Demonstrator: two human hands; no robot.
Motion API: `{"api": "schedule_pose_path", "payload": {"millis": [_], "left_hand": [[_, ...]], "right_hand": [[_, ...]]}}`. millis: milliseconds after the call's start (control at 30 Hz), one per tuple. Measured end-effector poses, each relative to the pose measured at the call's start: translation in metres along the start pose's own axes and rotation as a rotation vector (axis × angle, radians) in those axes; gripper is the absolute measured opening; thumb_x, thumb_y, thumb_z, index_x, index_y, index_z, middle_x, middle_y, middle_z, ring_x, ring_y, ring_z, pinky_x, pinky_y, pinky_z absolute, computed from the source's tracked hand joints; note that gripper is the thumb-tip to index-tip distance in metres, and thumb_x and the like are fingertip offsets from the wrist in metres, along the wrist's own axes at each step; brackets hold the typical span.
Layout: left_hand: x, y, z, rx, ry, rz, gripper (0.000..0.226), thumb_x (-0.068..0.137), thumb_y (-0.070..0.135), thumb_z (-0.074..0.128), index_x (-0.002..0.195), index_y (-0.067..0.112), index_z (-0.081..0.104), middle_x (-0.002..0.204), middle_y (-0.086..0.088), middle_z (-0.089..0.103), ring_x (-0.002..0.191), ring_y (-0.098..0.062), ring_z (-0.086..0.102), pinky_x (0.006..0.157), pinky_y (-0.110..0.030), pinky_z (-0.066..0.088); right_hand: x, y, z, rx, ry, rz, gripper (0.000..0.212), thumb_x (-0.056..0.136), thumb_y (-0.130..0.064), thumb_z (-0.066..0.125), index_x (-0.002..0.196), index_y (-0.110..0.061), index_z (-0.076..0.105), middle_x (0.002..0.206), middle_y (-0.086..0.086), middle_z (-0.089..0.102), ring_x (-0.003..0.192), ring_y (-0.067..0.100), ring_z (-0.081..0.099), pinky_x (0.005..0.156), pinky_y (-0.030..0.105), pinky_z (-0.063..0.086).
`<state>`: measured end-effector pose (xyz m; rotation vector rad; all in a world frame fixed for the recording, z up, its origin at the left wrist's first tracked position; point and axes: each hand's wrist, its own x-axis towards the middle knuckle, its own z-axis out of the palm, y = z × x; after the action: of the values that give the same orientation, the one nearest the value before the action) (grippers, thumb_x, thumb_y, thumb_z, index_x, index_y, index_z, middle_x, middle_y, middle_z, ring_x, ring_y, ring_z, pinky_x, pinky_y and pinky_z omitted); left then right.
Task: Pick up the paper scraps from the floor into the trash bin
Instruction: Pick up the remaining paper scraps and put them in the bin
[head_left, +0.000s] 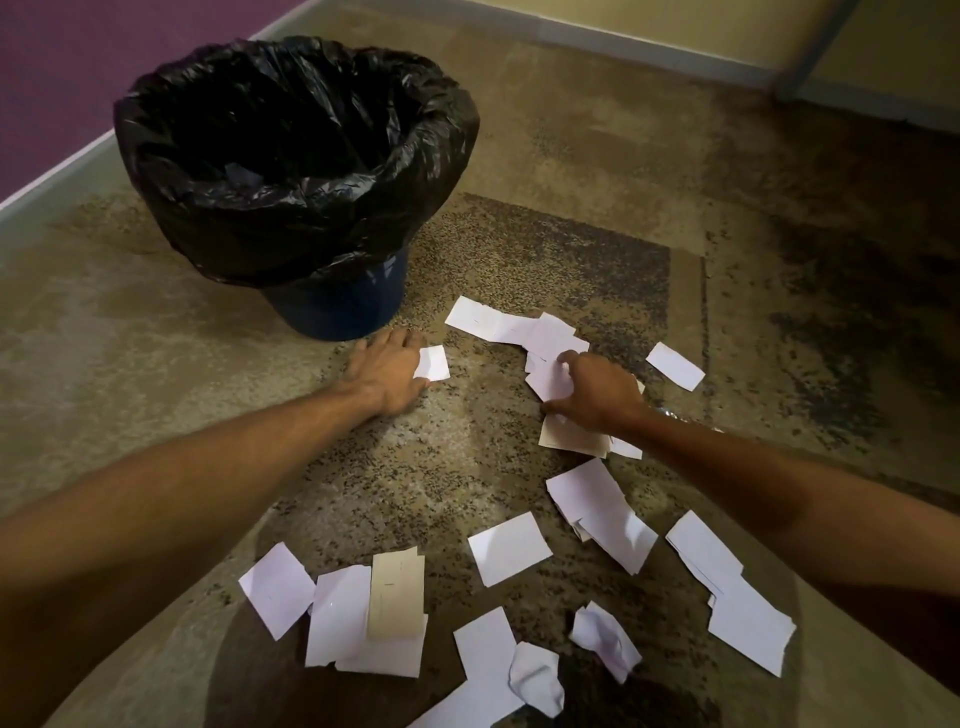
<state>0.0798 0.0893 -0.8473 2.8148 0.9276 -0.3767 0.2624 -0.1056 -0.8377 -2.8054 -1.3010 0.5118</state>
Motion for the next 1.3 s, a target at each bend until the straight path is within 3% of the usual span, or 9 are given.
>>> {"api": "schedule_pose_path", "payload": {"millis": [100,233,333,467,600,667,933,1100,1300], "left_hand": [[0.000,0.000,0.001,-0.075,0.055,-0.013,0.069,0.088,0.037,0.065,0.147,0.020,0.035,0.144,-0.008,0.042,0.133,-0.026,0.039,0.109,-0.045,0.032],[-0.004,-0.002,0.000,-0.187,0.123,-0.061,0.068,0.081,0.026,0.074,0.143,0.023,0.045,0.138,-0.007,0.050,0.127,-0.026,0.047,0.105,-0.041,0.040],[-0.005,-0.005,-0.007,-0.321,0.132,-0.116,0.058,0.081,0.012,0.073,0.135,0.022,0.055,0.130,-0.008,0.060,0.116,-0.026,0.057,0.090,-0.039,0.052],[-0.006,-0.007,-0.028,-0.495,0.129,-0.131,0.040,0.080,0.015,0.075,0.119,0.017,0.068,0.118,-0.006,0.068,0.109,-0.024,0.062,0.092,-0.042,0.053],[-0.013,0.000,-0.054,-0.568,0.250,-0.049,0.028,0.081,0.021,0.075,0.109,0.017,0.072,0.107,-0.002,0.071,0.098,-0.020,0.064,0.087,-0.039,0.054],[-0.019,0.007,-0.066,-0.606,0.322,0.001,0.023,0.081,0.019,0.075,0.104,0.016,0.073,0.101,-0.001,0.072,0.092,-0.017,0.064,0.083,-0.036,0.054],[-0.049,0.028,-0.112,-0.555,0.622,0.128,0.026,0.086,0.035,0.065,0.107,0.020,0.070,0.098,0.000,0.072,0.092,-0.020,0.064,0.077,-0.041,0.056],[-0.068,0.026,-0.148,-0.511,0.889,0.159,0.033,0.091,0.034,0.061,0.119,0.018,0.066,0.102,-0.004,0.073,0.088,-0.022,0.068,0.075,-0.038,0.056],[-0.082,0.000,-0.195,-0.570,1.081,0.084,0.034,0.095,0.030,0.057,0.125,0.015,0.062,0.117,-0.006,0.069,0.101,-0.020,0.067,0.076,-0.028,0.056]], "right_hand": [[0.000,-0.002,-0.004,0.089,-0.011,0.030,0.075,0.076,-0.045,0.077,0.139,-0.019,0.045,0.131,0.010,0.061,0.118,0.032,0.057,0.088,0.040,0.050],[0.001,-0.010,-0.005,0.123,-0.001,0.007,0.048,0.084,-0.029,0.069,0.129,-0.019,0.056,0.124,0.009,0.066,0.114,0.031,0.060,0.083,0.037,0.049],[0.002,-0.016,-0.009,0.166,0.017,-0.022,0.037,0.086,-0.022,0.063,0.123,-0.018,0.063,0.118,0.007,0.069,0.108,0.029,0.063,0.083,0.038,0.053],[0.001,-0.025,-0.021,0.227,0.101,-0.056,0.026,0.086,-0.026,0.063,0.109,-0.017,0.070,0.107,0.005,0.072,0.097,0.025,0.065,0.079,0.040,0.055],[-0.003,-0.036,-0.042,0.303,0.251,-0.110,0.007,0.085,-0.026,0.065,0.081,-0.021,0.068,0.081,-0.001,0.069,0.078,0.022,0.063,0.068,0.035,0.052],[-0.004,-0.042,-0.055,0.345,0.318,-0.115,0.022,0.084,-0.024,0.065,0.065,-0.021,0.053,0.065,-0.004,0.057,0.067,0.023,0.056,0.061,0.036,0.045],[-0.018,-0.072,-0.118,0.518,0.500,-0.198,0.021,0.085,-0.025,0.062,0.099,-0.015,0.074,0.085,-0.002,0.072,0.075,0.013,0.065,0.066,0.027,0.051],[-0.025,-0.100,-0.154,0.590,0.588,-0.307,0.023,0.090,-0.025,0.063,0.107,-0.012,0.073,0.094,-0.001,0.073,0.082,0.010,0.067,0.075,0.031,0.059],[-0.024,-0.136,-0.188,0.624,0.660,-0.384,0.031,0.095,-0.030,0.059,0.114,-0.009,0.071,0.103,0.004,0.073,0.086,0.009,0.064,0.071,0.017,0.052]]}}
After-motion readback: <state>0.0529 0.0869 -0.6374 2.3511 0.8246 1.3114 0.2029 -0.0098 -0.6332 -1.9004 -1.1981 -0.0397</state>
